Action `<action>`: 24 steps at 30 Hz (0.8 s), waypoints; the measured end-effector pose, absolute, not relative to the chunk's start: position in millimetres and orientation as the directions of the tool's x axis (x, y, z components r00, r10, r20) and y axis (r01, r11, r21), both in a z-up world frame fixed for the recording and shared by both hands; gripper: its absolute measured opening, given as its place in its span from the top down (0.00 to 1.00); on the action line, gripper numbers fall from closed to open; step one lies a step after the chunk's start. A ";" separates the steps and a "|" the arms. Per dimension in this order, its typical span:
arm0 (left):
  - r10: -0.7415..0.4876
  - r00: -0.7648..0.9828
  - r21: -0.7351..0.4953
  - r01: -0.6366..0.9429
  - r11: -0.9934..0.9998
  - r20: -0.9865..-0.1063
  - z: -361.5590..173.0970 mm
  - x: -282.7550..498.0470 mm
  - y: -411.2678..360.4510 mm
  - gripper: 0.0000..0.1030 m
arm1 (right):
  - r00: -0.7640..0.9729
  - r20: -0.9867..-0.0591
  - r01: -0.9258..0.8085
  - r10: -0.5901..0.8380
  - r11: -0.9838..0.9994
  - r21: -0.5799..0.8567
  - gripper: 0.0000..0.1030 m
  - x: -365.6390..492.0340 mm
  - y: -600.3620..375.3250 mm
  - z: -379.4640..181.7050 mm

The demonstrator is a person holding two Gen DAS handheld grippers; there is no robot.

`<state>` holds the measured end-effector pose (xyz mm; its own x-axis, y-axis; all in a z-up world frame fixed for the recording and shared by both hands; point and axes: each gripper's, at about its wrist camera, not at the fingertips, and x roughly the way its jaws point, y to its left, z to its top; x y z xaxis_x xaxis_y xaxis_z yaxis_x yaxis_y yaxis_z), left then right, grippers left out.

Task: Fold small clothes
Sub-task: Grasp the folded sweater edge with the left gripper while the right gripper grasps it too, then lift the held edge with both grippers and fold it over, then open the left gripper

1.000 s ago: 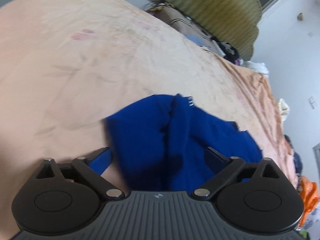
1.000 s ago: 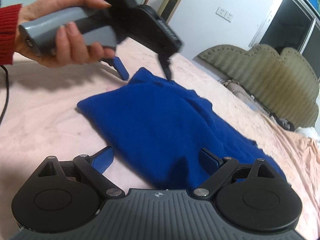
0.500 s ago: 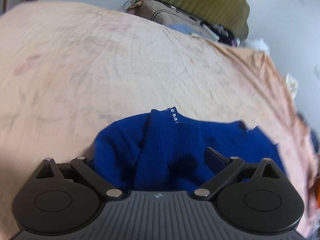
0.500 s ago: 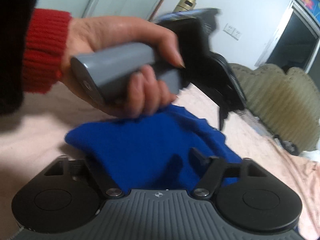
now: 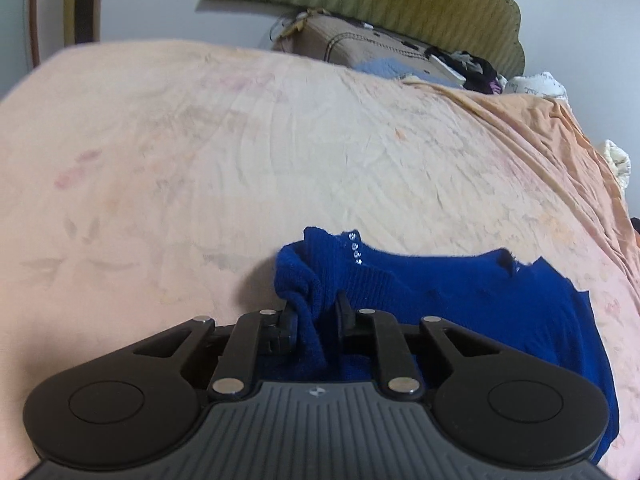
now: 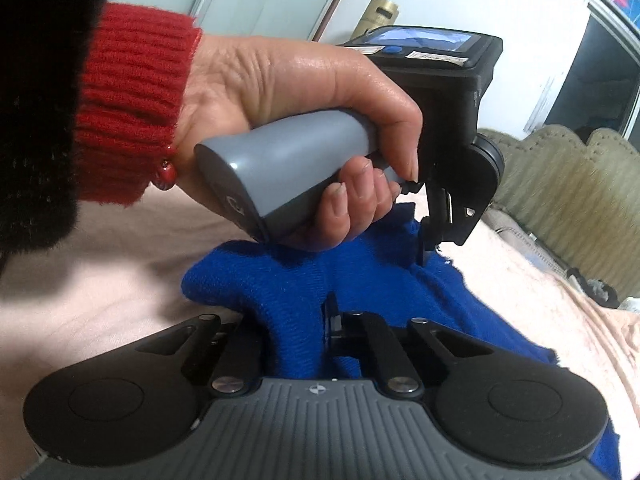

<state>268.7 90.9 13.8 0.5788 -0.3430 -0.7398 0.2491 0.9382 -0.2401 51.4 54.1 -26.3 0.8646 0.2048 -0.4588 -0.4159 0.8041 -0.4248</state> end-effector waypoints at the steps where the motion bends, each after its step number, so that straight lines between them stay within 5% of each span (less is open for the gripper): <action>1: -0.335 0.584 -0.232 0.246 0.941 -0.740 19.3 267.8 89.0 0.85 | 0.875 -0.441 -0.407 0.199 0.796 -0.448 0.91 46.9 53.4 -25.2; 6: -0.278 0.604 -0.177 0.222 0.959 -0.747 40.7 262.3 71.2 0.85 | 0.919 -0.360 -0.337 0.159 0.791 -0.510 0.92 24.1 36.7 -16.3; 24: -0.090 0.678 0.055 0.190 0.980 -0.730 63.4 223.9 -12.8 0.85 | 0.933 -0.339 -0.238 0.124 0.917 -0.320 0.92 -3.2 -66.9 2.3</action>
<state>223.9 -12.8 63.4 0.6776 -0.0899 -0.7299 0.1896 0.9803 0.0553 -3.2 -66.9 2.3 0.9327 0.1236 -0.3389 -0.2379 0.9169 -0.3204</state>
